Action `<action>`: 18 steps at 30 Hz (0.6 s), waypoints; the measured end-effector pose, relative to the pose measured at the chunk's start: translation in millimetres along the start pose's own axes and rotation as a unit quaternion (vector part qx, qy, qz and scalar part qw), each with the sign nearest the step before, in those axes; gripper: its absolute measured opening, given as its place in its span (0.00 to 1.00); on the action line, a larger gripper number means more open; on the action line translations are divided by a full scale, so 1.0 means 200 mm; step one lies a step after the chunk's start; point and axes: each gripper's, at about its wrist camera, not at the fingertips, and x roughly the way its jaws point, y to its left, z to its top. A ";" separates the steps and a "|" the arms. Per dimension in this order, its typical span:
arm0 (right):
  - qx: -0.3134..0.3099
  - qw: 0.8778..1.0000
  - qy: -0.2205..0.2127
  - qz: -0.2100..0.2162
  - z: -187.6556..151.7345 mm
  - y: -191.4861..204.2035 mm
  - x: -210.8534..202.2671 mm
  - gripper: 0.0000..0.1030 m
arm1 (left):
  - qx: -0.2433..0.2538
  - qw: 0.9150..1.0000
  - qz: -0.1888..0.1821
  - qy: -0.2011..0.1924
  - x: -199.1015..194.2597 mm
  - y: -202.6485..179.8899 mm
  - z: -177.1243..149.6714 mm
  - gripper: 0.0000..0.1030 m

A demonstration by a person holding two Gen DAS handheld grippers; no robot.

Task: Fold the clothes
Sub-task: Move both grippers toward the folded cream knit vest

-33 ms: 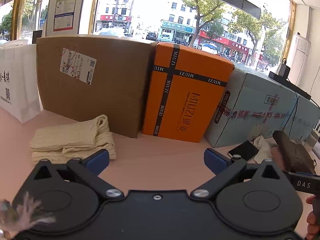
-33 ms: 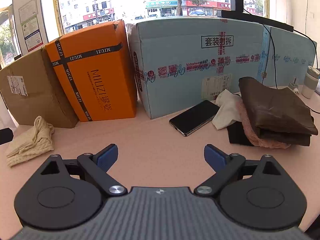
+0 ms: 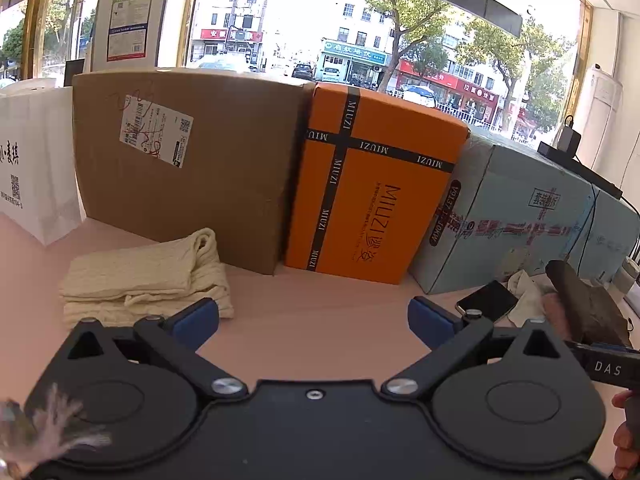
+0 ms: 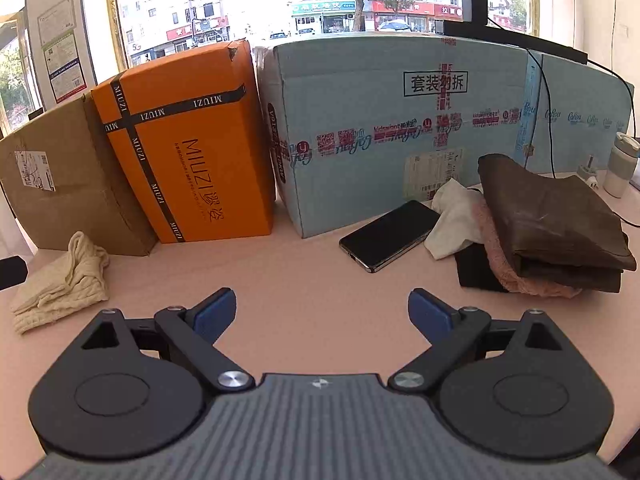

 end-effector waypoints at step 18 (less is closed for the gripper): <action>0.038 0.998 -0.024 0.032 -0.02 0.07 -0.05 0.90 | -0.042 0.995 -0.075 0.043 -0.05 0.04 -0.09 1.00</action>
